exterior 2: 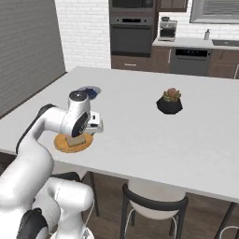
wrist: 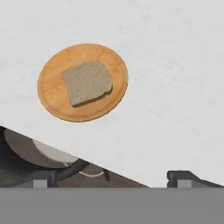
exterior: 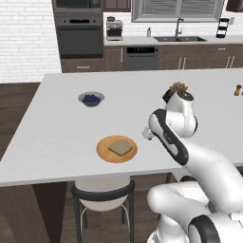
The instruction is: Start the toaster. Once the lever pops up, take the bread to the plate on the dining counter.
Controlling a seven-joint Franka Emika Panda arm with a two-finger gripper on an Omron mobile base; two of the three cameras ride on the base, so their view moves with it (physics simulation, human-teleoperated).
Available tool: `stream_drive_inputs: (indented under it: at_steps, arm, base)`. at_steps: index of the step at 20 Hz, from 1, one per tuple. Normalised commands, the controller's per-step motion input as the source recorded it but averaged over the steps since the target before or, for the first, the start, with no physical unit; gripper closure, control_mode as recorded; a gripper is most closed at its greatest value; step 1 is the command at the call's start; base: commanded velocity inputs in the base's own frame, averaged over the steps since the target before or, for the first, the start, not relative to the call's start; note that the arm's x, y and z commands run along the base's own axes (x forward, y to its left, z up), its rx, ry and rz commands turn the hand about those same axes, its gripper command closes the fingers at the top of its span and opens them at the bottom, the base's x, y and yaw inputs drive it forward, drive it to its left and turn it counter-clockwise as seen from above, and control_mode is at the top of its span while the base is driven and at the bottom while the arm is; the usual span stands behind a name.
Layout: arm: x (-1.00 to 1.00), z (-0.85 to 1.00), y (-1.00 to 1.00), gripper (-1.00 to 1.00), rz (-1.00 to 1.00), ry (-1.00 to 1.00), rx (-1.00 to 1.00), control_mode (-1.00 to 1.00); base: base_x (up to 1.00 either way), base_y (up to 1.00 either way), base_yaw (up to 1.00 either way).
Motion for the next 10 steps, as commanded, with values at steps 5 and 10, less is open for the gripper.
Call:
stream_drive_inputs:
  at_steps: [5,10]
  arm:
    - [-1.00,0.00,0.00,-1.00,-0.17,-0.11,-0.08,-1.00]
    - [-1.00,0.00,0.00,-1.00,-0.14,-0.15,0.00,-1.00]
  base:
    - [0.00,0.00,0.00]
    - [0.00,0.00,0.00]
